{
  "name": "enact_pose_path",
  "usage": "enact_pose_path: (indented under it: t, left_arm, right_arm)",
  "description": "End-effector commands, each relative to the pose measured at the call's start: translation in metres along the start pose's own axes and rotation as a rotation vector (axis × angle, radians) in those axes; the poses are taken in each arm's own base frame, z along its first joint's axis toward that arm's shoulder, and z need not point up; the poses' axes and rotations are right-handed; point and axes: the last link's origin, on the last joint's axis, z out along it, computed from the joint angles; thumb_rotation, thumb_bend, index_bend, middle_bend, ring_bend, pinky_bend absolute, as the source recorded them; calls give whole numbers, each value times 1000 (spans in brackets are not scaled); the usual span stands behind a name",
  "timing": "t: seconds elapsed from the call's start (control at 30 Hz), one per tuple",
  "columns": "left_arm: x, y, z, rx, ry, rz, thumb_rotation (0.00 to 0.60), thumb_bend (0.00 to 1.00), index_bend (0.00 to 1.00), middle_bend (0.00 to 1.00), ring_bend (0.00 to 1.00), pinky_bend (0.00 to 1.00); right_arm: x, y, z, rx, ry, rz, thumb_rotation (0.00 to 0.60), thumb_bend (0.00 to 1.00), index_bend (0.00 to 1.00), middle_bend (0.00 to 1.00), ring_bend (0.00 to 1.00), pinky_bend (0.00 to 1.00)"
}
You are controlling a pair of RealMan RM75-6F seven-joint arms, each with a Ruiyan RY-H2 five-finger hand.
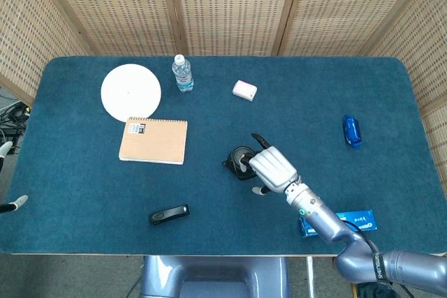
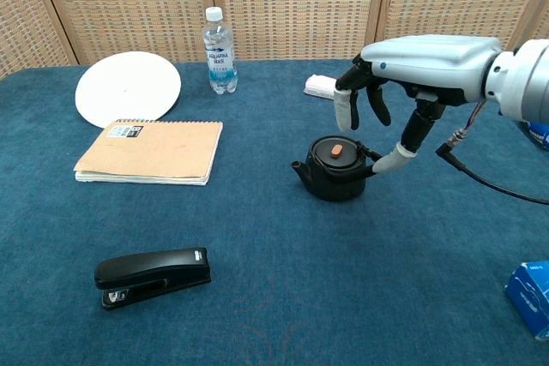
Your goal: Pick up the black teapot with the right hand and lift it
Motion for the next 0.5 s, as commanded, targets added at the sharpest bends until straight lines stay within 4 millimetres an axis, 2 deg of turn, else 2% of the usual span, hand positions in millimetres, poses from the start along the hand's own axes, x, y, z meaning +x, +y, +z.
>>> enact_pose_path:
  t: [0.03, 0.23, 0.5]
  left_arm:
    - [0, 0, 0, -1, -1, 0, 600, 0, 0, 0, 0, 0]
    - [-1, 0, 0, 4, -3, 1, 600, 0, 0, 0, 0, 0]
    - [-1, -1, 1, 6, -4, 0, 600, 0, 0, 0, 0, 0]
  right_arm:
    - [-6, -8, 13, -2, -20, -16, 600, 0, 493, 539, 584, 0]
    - [-18, -13, 27, -20, -52, -55, 600, 0, 494, 539, 585, 0]
    - [-31, -13, 35, -46, -88, -86, 600, 0, 496, 540, 585, 0]
